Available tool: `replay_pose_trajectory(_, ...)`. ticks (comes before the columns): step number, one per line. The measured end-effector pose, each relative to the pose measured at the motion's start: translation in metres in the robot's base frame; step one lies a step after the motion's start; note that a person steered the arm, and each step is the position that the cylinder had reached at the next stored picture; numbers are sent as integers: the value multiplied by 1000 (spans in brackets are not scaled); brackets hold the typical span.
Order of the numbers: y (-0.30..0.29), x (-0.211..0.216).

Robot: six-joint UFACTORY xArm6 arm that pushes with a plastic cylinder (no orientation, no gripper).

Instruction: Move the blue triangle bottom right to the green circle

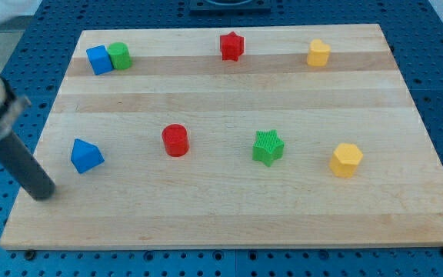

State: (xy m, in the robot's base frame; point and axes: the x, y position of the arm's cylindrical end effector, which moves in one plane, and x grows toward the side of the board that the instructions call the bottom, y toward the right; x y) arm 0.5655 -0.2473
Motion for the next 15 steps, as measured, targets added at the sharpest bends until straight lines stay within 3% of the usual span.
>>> replay_pose_trajectory(1,29,-3)
replay_pose_trajectory(2,96,-8)
replay_pose_trajectory(3,96,-8)
replay_pose_trajectory(4,90,-63)
replay_pose_trajectory(5,90,-73)
replay_pose_trajectory(8,89,33)
replay_pose_trajectory(10,18,2)
replay_pose_trajectory(11,18,2)
replay_pose_trajectory(12,23,-43)
replay_pose_trajectory(13,24,-125)
replay_pose_trajectory(14,24,-169)
replay_pose_trajectory(15,24,-178)
